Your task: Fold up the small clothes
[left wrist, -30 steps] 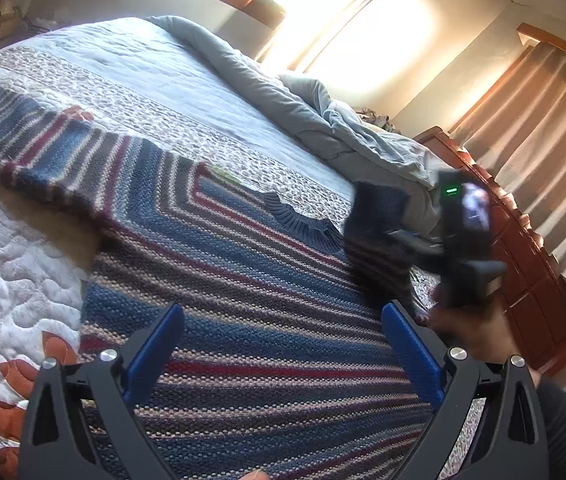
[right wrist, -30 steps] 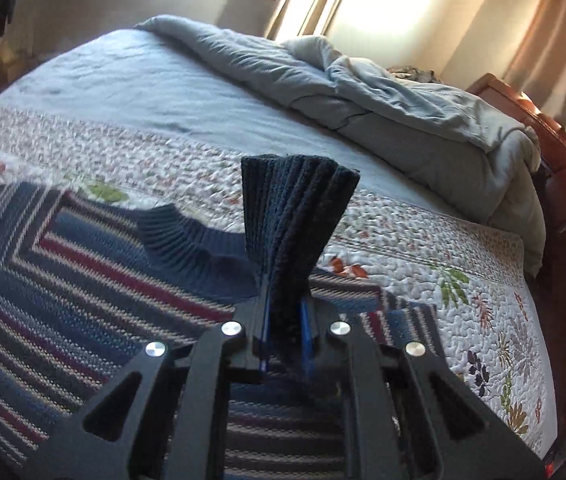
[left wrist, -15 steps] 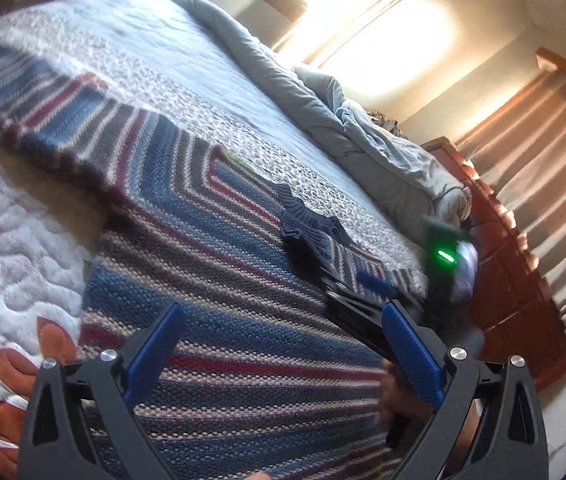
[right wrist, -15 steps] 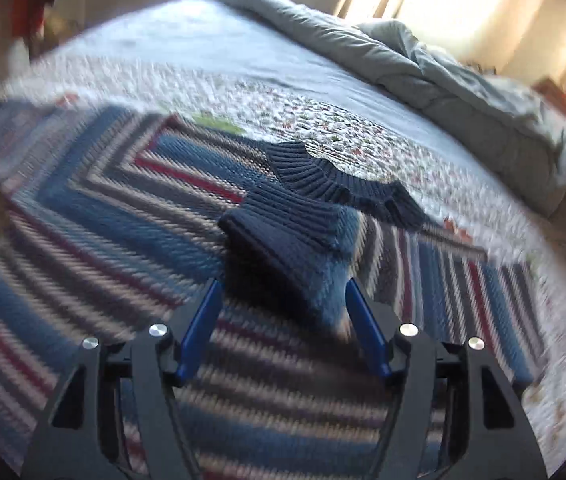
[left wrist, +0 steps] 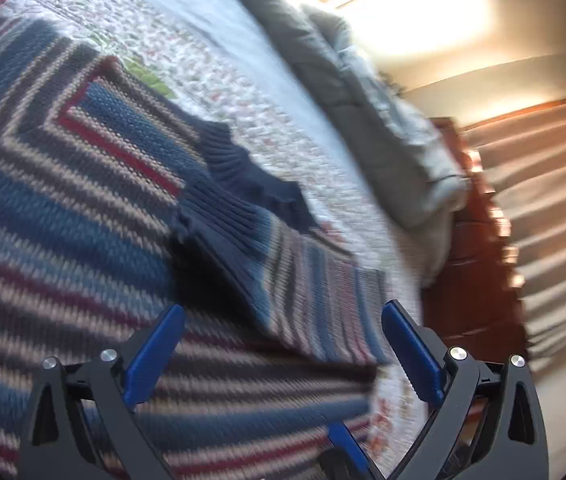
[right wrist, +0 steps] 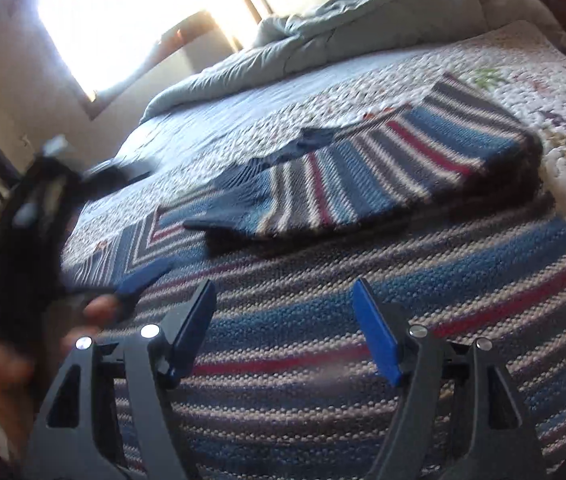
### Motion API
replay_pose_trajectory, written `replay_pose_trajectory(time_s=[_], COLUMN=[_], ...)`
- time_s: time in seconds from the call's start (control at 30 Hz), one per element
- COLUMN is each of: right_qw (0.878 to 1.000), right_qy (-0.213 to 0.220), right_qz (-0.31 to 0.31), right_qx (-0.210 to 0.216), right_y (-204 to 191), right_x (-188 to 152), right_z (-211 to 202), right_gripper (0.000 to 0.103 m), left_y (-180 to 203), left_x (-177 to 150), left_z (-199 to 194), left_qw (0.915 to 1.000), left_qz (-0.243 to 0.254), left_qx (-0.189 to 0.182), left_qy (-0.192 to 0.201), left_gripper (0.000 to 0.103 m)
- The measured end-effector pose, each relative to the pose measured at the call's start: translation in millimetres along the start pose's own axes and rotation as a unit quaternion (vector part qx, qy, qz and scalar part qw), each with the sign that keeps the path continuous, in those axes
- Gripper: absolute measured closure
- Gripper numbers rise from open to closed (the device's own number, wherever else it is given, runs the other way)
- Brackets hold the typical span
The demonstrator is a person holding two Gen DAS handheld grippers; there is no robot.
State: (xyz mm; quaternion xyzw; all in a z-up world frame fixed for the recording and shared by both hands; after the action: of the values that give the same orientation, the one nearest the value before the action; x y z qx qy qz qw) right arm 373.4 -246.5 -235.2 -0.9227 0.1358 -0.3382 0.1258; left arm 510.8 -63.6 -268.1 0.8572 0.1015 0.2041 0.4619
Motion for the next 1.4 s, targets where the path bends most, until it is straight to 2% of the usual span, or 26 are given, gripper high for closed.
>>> replay_pose_trajectory(time_s=[0.1,0.23,0.43,0.47,0.5,0.53,0.57,0.6,0.7,0.87,1.17,1.4], right_qw=[1.000,0.999,0.999,0.999,0.999,0.999,0.999,0.999,0.999,0.999,0.999,0.999], right_qy=[-0.010,-0.002,0.018,0.023,0.026,0.028,0.027,0.024,0.013,0.020,0.017,0.012], right_qz=[0.020,0.033,0.035,0.033,0.032,0.033,0.035,0.039,0.042,0.030,0.025,0.017], right_qx=[0.013,0.024,0.020,0.021,0.020,0.019,0.020,0.022,0.026,0.024,0.023,0.026], right_y=[8,12,19,19,20,21,22,22,21,16,15,9], right_x=[5,9,19,20,21,22,22,22,19,19,18,15], right_z=[0,-9,-23,-26,-27,-27,-27,-24,-21,-22,-19,-17], right_gripper=[0.032,0.031,0.030,0.029,0.029,0.029,0.029,0.029,0.029,0.029,0.028,0.028], left_y=[-2,-11,-2,0,1,2,2,2,3,11,35,24], left_x=[10,12,10,8,7,6,5,5,5,9,20,37], left_z=[27,38,52,53,53,54,55,55,50,42,22,0], left_qw=[0.9991,0.9969,0.9871,0.9842,0.9812,0.9772,0.9736,0.9730,0.9772,0.9808,0.9796,0.9796], left_qz=[0.001,-0.005,0.045,0.055,0.064,0.075,0.083,0.083,0.073,0.074,0.104,0.102], left_qx=[0.040,0.073,0.140,0.155,0.169,0.185,0.199,0.202,0.187,0.172,0.170,0.173], left_qy=[-0.017,-0.028,-0.063,-0.065,-0.068,-0.072,-0.075,-0.074,-0.068,-0.054,-0.026,-0.007], left_gripper=[0.004,0.004,0.006,0.015,0.033,0.047,0.070,0.076,0.087,0.093,0.094,0.094])
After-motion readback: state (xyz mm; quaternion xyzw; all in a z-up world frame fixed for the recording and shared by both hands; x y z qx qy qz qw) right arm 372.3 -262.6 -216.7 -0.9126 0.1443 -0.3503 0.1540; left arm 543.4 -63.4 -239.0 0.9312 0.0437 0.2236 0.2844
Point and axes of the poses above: each gripper's, at about its wrist camera, not at the fingertips, and z roughly the way its jaws point, y to its right, x to its top, the point moved 4 cm from there along z, roughly the way its jaws point, and after that the axes turned 6 degrees about -x, right-handed, at the moved point
